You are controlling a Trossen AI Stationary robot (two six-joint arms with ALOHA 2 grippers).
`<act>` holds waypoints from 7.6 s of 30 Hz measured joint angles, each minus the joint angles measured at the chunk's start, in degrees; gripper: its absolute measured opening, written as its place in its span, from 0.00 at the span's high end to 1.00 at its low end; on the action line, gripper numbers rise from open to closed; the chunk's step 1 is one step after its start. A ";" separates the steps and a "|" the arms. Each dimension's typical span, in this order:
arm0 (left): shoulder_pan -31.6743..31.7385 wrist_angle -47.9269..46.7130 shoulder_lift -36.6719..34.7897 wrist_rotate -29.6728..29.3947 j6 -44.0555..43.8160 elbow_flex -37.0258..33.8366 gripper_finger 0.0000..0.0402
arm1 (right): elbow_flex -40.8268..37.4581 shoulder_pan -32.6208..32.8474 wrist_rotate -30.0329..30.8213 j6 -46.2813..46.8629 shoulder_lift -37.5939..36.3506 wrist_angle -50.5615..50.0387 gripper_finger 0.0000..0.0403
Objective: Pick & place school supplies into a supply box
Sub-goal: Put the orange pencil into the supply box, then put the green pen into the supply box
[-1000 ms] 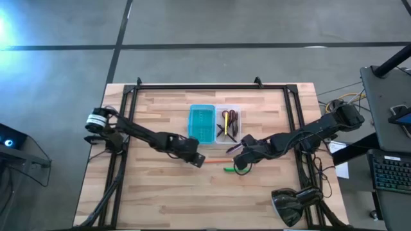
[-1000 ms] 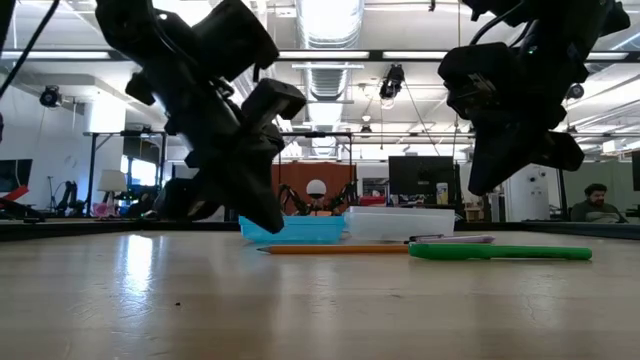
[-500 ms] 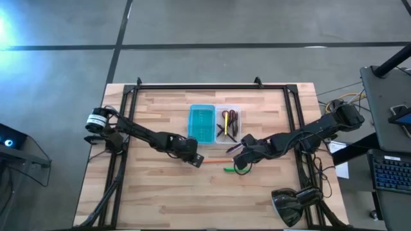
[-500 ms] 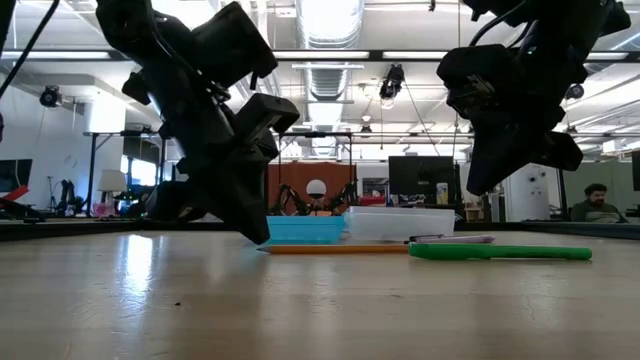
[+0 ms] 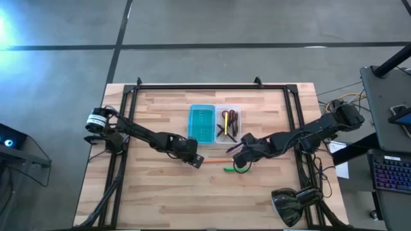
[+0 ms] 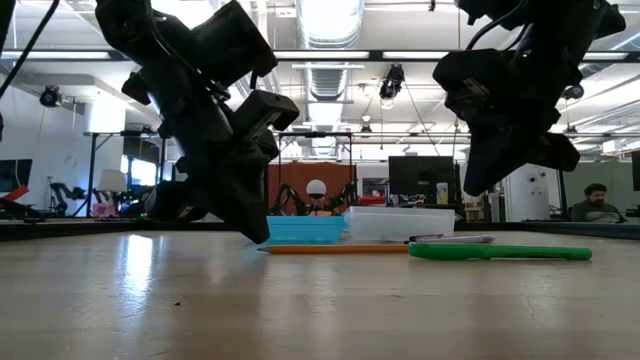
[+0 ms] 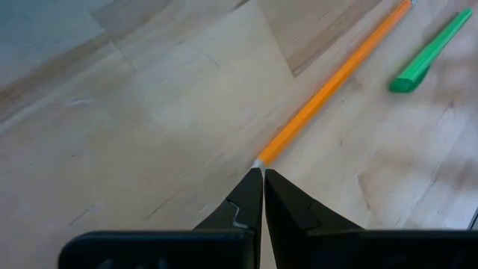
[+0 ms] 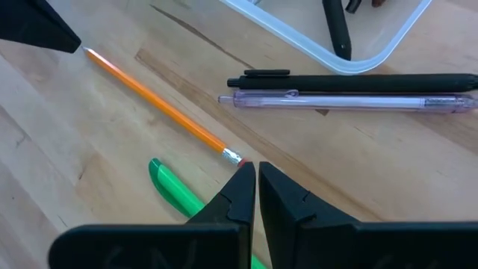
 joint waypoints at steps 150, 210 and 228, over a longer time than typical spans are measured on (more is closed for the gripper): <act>-4.85 -4.90 -27.32 -39.63 13.46 -2.86 1.00 | 10.96 -14.14 -2.76 -19.99 8.92 -5.87 0.53; -4.82 -7.63 -27.32 -36.84 15.21 -2.91 1.00 | 7.41 -10.60 -0.06 -16.53 -4.51 -7.60 0.95; -4.76 -7.44 -27.30 -37.81 15.34 -2.91 1.00 | -0.44 -25.78 -6.01 -23.50 -2.20 12.08 0.60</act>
